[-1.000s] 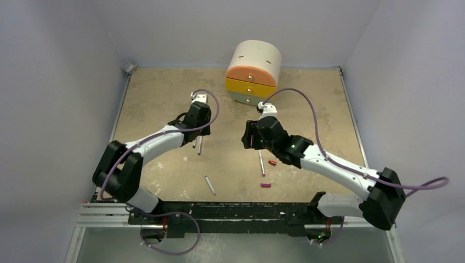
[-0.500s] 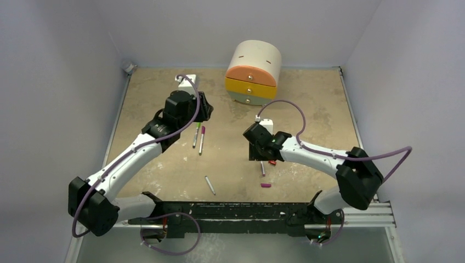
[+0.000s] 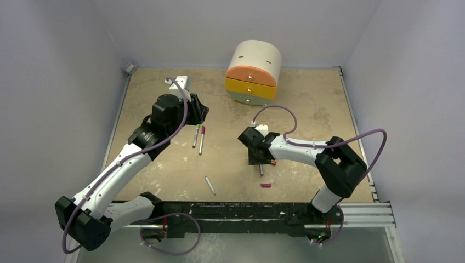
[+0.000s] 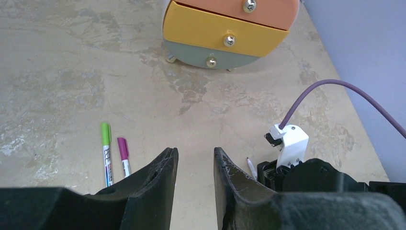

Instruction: Insert the pens into the pen caps

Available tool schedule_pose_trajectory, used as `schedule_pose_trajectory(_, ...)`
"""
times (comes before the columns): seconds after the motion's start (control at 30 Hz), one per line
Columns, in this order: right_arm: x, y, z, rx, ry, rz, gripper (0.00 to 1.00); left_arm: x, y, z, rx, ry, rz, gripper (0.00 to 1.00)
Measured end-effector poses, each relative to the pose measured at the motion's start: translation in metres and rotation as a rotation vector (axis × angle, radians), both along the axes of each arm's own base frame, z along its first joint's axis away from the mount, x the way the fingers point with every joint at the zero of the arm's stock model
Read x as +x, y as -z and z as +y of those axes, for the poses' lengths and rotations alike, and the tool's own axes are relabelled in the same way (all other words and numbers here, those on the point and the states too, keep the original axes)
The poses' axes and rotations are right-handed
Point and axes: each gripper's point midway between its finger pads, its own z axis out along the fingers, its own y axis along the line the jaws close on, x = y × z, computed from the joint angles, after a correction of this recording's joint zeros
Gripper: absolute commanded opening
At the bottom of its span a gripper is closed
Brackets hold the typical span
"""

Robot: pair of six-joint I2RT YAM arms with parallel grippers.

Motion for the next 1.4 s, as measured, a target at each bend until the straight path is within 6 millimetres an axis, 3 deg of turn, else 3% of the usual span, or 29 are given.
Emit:
schedule_pose_trajectory(0.1,0.001,0.001,0.004,0.017,0.0,-0.001,0.31,-0.004,-0.002,0.001,-0.003,0.005,-0.001,0.32)
schedule_pose_trajectory(0.23,0.003,0.001,0.01,0.04,-0.007,-0.004,0.0,-0.007,-0.006,0.003,-0.005,0.005,-0.006,0.32)
schedule_pose_trajectory(0.4,0.006,0.0,0.014,0.052,-0.015,-0.015,0.0,-0.01,-0.01,0.003,-0.022,0.007,-0.01,0.3)
schedule_pose_trajectory(0.53,0.01,-0.014,0.028,0.132,-0.032,-0.039,0.0,-0.023,-0.039,0.005,-0.127,0.018,-0.103,0.31)
schedule_pose_trajectory(0.6,0.017,-0.045,0.044,0.254,-0.049,-0.114,0.0,-0.036,-0.062,0.004,-0.218,0.054,-0.184,0.31)
schedule_pose_trajectory(0.7,0.029,-0.123,0.065,0.506,-0.085,-0.323,0.0,-0.059,-0.094,-0.008,-0.37,0.172,-0.304,0.32)
schedule_pose_trajectory(0.73,0.031,-0.16,0.068,0.61,-0.104,-0.423,0.0,-0.068,-0.105,-0.014,-0.424,0.226,-0.342,0.32)
schedule_pose_trajectory(0.87,0.022,-0.275,0.061,0.883,-0.172,-0.717,0.0,-0.091,-0.13,-0.038,-0.574,0.421,-0.413,0.35)
schedule_pose_trajectory(0.93,0.015,-0.316,0.057,0.97,-0.21,-0.827,0.0,-0.096,-0.132,-0.046,-0.609,0.484,-0.42,0.36)
schedule_pose_trajectory(1.03,0.004,-0.352,0.053,1.048,-0.276,-0.93,0.0,-0.101,-0.129,-0.056,-0.636,0.552,-0.405,0.39)
schedule_pose_trajectory(1.1,-0.002,-0.365,0.056,1.07,-0.333,-0.968,0.0,-0.104,-0.132,-0.059,-0.653,0.585,-0.413,0.4)
schedule_pose_trajectory(1.3,-0.009,-0.363,0.075,1.057,-0.48,-0.954,0.0,-0.114,-0.152,-0.063,-0.726,0.663,-0.471,0.45)
schedule_pose_trajectory(1.4,-0.012,-0.357,0.082,1.054,-0.526,-0.933,0.0,-0.114,-0.153,-0.067,-0.746,0.69,-0.464,0.45)
